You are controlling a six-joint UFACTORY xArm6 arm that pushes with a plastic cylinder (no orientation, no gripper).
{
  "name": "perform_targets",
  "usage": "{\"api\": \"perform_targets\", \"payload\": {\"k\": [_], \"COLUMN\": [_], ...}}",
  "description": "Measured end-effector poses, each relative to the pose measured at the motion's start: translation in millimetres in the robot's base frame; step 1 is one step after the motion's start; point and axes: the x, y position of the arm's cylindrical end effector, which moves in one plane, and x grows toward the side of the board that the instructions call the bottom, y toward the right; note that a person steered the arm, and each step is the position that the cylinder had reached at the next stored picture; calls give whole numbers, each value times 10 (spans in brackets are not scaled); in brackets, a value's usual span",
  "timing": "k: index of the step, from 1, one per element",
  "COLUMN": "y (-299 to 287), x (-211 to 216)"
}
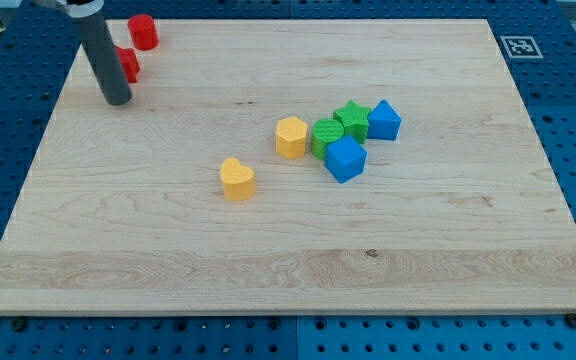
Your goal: Move the red star into the red circle
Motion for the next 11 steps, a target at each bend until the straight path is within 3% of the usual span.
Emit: {"api": "perform_targets", "payload": {"k": [1, 2, 3, 5, 6, 10, 11], "y": [-262, -123, -92, 258, 550, 187, 312], "x": [-421, -599, -599, -91, -305, -626, -304]}}
